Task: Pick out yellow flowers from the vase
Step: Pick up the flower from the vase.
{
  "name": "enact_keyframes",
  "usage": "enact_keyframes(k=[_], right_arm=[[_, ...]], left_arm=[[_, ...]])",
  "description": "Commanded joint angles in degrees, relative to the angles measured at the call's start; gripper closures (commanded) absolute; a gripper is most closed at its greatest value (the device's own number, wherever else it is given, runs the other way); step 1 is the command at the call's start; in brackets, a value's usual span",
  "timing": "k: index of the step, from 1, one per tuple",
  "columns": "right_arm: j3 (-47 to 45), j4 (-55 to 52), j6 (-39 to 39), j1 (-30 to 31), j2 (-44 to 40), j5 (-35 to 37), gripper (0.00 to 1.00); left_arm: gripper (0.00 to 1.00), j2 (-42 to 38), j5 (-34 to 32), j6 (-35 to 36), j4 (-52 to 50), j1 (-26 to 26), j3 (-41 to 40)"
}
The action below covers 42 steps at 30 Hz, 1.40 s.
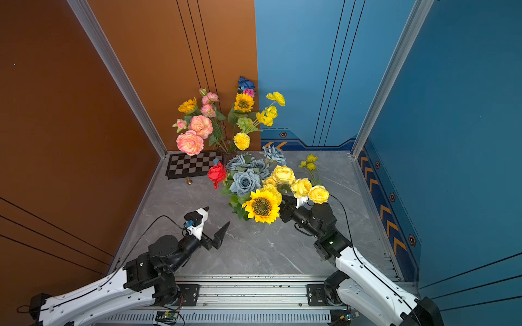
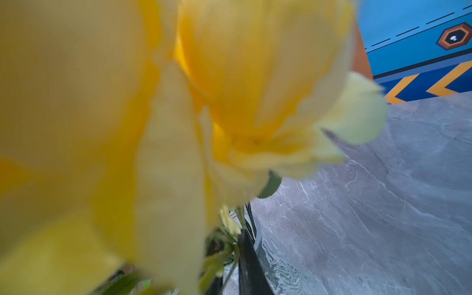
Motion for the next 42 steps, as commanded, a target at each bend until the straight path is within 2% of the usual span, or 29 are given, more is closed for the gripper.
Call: enact_keyframes(k=[1, 9, 23, 30, 42], right_arm=[[2.9, -3.6, -1.8, 0.5, -1.8, 0.6, 0.9], [6.7, -11.9, -4.3, 0.7, -6.0, 1.5, 1.0], [16.7, -28.5, -13.2, -0.1, -10.2, 6.6, 1.0], [22.7, -34.7, -16.3, -2.7, -10.1, 8.6, 1.0], [33.6, -40.5, -18.7, -8.5, -6.5, 7.4, 1.0]], left_arm=[[0.02, -0.1, 0.5, -0.4, -0.3, -0.8, 2.0], [0.02, 0.1, 0.5, -0.5, -0.3, -0.8, 1.9], [0.02, 0.2, 0.7, -0.1, -0.3, -0.8, 2.4], [0.02, -0.1, 0.8, 0.0, -0.4, -0.9, 2.4], [0.02, -0.9, 0.5, 0.4, -0.4, -0.9, 2.3]])
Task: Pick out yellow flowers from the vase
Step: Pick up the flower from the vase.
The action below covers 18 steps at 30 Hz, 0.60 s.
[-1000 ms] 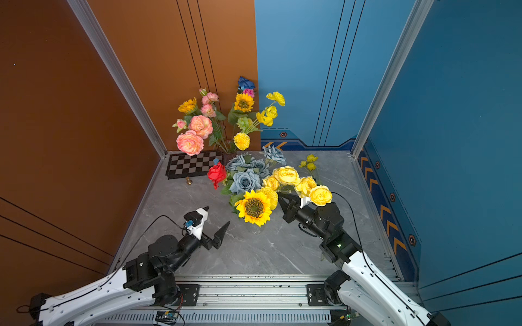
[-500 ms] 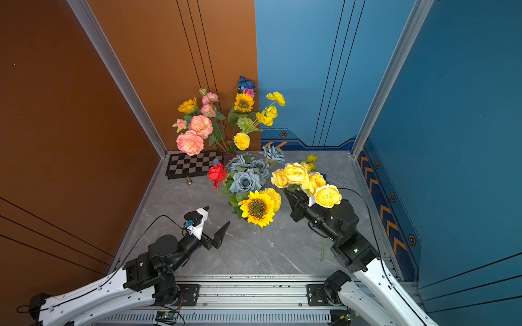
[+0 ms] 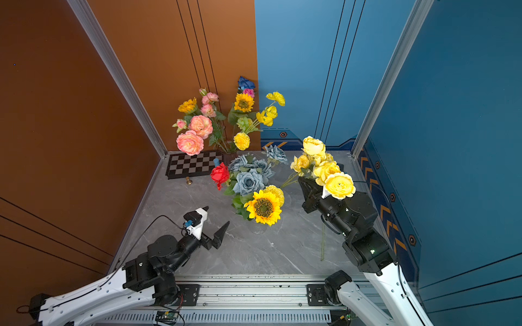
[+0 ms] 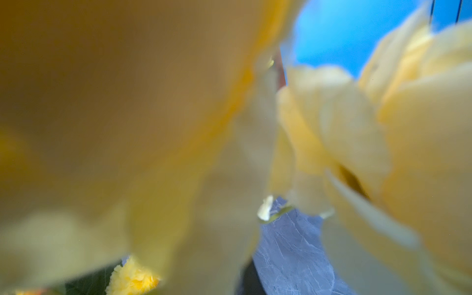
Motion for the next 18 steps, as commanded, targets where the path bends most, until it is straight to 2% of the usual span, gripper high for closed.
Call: enact_keyframes(k=[1, 18], right_arm=[[4.3, -2.3, -2.1, -1.3, 1.1, 0.4, 1.0], [15.9, -8.0, -4.4, -4.1, 5.9, 0.0, 1.0]], left_arm=[[0.02, -0.7, 0.5, 0.4, -0.3, -0.8, 1.8], [0.02, -1.1, 0.5, 0.8, -0.4, -0.9, 1.1]])
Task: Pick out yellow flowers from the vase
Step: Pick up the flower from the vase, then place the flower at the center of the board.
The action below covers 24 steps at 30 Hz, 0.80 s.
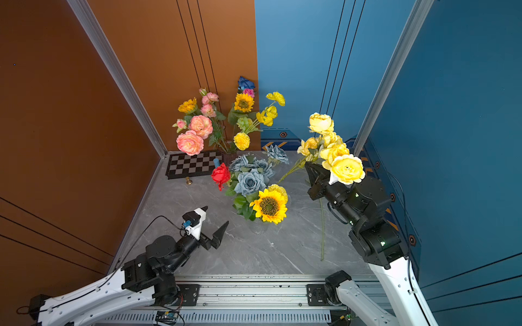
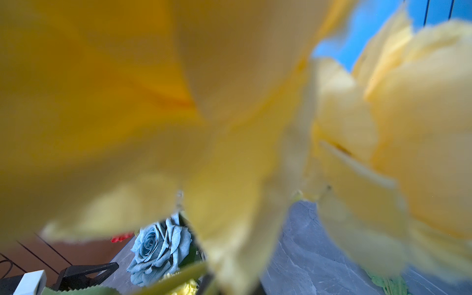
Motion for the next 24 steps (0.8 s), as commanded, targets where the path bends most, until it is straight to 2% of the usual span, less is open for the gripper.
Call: enact_keyframes(k=[1, 10, 18, 24], right_arm=[[3.7, -2.6, -2.0, -1.0, 0.6, 0.3, 1.0], [11.4, -6.8, -3.5, -3.7, 3.5, 2.2, 1.0], [21.4, -19.1, -3.7, -7.3, 9.9, 7.2, 1.0], [25.1, -29.9, -1.7, -12.1, 16.4, 7.3, 1.0]], left_arm=[[0.02, -0.4, 0.6, 0.7, -0.4, -0.9, 1.0], [0.02, -0.6, 0.5, 0.7, -0.4, -0.9, 1.1], [0.02, -1.0, 0.3, 0.8, -0.8, -1.0, 1.1], [0.02, -1.4, 0.4, 1.0, -1.0, -1.0, 1.0]])
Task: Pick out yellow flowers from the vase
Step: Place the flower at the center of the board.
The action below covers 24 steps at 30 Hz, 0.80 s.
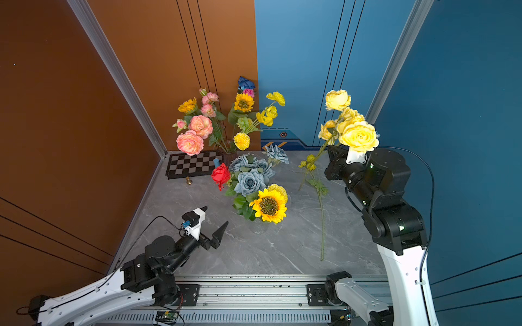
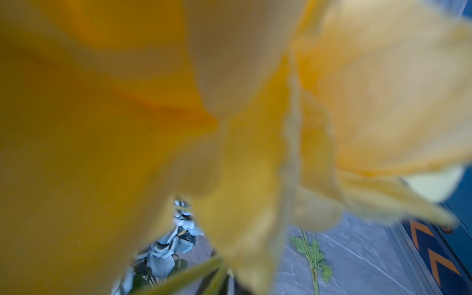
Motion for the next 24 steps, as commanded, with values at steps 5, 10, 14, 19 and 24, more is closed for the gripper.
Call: enact_keyframes(k=[5, 10, 14, 19, 24], right_arm=[[3.5, -14.6, 0.4, -4.2, 8.0, 2.5, 1.0], [5.7, -22.1, -1.4, -5.4, 14.6, 4.0, 1.0], [4.4, -22.8, -1.2, -6.1, 17.5, 4.7, 1.0], [1.7, -22.7, -1.5, -7.3, 21.1, 4.0, 1.0], [-1.4, -21.5, -2.1, -7.6, 25.1, 4.5, 1.0]], left_arm=[[0.02, -1.7, 0.6, 1.1, -1.5, -1.1, 1.5], [0.02, -2.1, 2.0, 0.4, -2.7, -1.1, 2.1], [0.02, -1.3, 4.4, -0.6, -3.4, -1.2, 3.3], [0.02, 0.2, 8.2, -1.5, -3.5, -1.2, 5.3], [0.02, 2.0, 10.8, -2.6, -3.4, -1.2, 7.7]])
